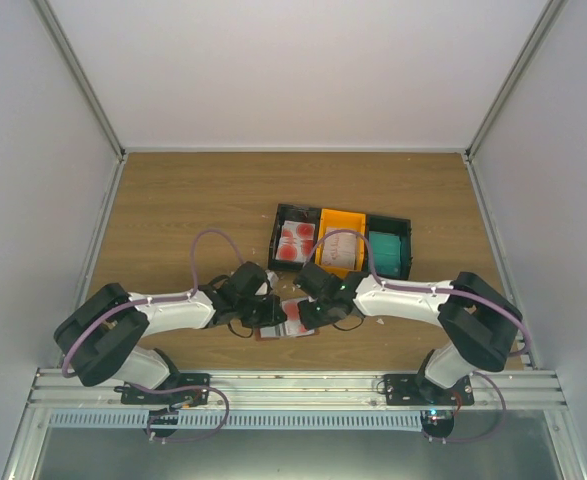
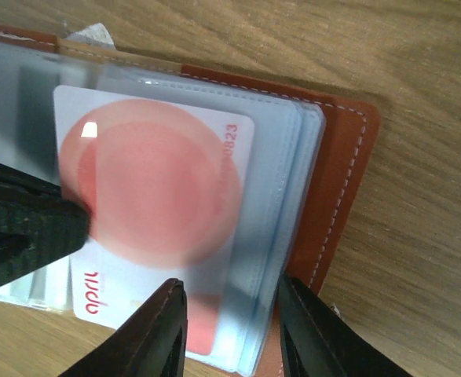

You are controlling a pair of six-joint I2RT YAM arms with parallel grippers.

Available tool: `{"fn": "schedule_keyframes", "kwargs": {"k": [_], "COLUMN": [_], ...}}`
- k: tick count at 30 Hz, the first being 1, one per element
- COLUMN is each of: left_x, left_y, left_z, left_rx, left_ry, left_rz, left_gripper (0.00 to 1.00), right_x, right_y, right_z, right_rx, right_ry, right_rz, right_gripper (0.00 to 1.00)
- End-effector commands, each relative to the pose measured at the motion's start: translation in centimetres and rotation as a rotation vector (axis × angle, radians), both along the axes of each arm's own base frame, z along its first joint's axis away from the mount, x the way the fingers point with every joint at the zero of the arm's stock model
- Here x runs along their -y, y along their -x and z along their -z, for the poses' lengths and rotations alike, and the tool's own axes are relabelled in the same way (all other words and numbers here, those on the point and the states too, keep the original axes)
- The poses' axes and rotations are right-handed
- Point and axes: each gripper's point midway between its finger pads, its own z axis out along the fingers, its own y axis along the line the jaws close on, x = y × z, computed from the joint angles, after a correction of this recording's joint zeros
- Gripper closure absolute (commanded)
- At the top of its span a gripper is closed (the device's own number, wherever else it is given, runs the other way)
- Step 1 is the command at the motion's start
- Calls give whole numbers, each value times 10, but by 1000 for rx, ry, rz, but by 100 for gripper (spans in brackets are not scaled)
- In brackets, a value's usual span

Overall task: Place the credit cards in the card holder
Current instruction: Insert the credit card into the card holder.

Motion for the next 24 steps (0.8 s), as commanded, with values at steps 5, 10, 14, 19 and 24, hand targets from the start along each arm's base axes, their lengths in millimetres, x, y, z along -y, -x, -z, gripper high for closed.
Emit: {"fn": "schedule_keyframes", "kwargs": {"k": [5, 10, 14, 19, 24], "left_x": [11, 17, 17, 13, 7], "left_y": [-5, -1, 2, 1, -1], "left_z": [-9, -12, -6, -3, 3], "left_rx": [50, 51, 32, 31, 33], "left_ry": [64, 108, 108, 82, 39], "left_rz": [17, 50, 60, 45, 29], "left_gripper": [97, 97, 92, 85, 89], "right_x": [-3, -9, -8, 2, 6], "right_y": [5, 8, 9, 4, 1], "right_z": [-3, -3, -2, -1, -5], "right_rx": [5, -10, -12, 10, 26], "right_ry": [-24, -56, -51, -2, 13], "right_rz": [-25, -49, -46, -4, 15], "right_gripper": [63, 60, 60, 60, 60]}}
